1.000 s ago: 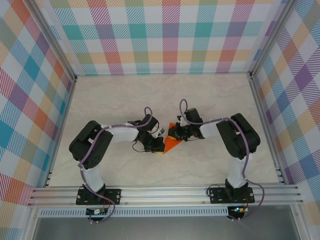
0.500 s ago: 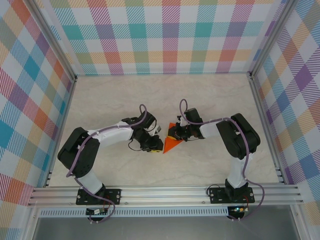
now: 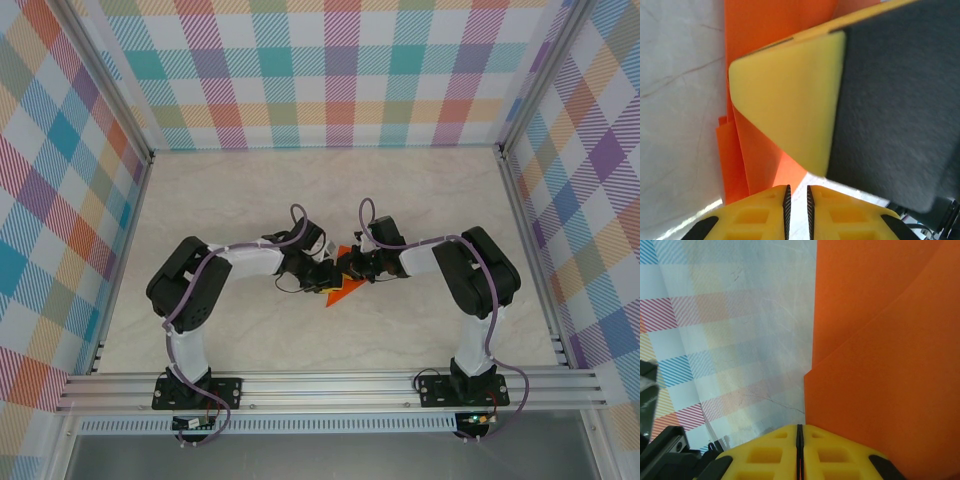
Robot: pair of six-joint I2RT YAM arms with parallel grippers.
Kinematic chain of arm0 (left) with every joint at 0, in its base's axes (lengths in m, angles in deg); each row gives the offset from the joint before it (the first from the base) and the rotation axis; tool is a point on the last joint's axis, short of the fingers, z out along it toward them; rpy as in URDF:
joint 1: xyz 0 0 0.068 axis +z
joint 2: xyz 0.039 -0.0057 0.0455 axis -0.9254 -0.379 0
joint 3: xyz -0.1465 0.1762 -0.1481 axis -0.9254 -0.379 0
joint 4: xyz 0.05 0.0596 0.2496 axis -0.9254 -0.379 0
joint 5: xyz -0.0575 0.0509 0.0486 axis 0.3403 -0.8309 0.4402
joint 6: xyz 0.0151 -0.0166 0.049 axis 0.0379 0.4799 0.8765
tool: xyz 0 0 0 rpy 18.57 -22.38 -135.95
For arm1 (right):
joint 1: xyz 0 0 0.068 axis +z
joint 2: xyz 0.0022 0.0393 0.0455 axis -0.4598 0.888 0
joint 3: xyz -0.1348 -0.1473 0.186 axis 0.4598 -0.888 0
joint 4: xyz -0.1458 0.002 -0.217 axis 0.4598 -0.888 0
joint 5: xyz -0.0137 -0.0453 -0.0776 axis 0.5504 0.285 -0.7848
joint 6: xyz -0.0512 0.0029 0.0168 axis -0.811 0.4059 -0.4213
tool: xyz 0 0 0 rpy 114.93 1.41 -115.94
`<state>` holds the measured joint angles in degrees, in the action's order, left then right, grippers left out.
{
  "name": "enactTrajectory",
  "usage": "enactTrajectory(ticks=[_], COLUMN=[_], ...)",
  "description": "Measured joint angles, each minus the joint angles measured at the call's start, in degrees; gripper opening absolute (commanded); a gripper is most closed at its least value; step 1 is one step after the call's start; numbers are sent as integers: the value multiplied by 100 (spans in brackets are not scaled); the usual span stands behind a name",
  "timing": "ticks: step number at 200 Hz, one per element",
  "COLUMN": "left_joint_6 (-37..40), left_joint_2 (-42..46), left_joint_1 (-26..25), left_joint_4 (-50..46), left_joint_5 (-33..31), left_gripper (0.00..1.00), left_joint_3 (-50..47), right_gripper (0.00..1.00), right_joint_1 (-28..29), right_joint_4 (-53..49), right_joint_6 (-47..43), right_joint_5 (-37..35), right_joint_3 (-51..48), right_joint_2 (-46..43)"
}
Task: Fold a paper plane with a square sheet of paper (pick it up from the middle)
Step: Fourth fold the wing at the center of the table.
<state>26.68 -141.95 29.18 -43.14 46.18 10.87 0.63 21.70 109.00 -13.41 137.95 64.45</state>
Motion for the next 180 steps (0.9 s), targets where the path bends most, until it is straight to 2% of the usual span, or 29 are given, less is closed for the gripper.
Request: enactTrajectory(ticks=[81,180], left_joint_6=[400,466], left_joint_2=[-37,772], left_joint_1=[4,4], left_joint_4=[17,-732], left_joint_5=[-11,-28], left_gripper=[17,19], left_joint_3=[-282,-629], right_gripper=[11,11], right_joint_1=[0,0], right_joint_4=[-2,-2], right_joint_6=[0,-2], right_joint_5=[-2,-2], right_joint_3=[0,0], right_joint_2=[0,0])
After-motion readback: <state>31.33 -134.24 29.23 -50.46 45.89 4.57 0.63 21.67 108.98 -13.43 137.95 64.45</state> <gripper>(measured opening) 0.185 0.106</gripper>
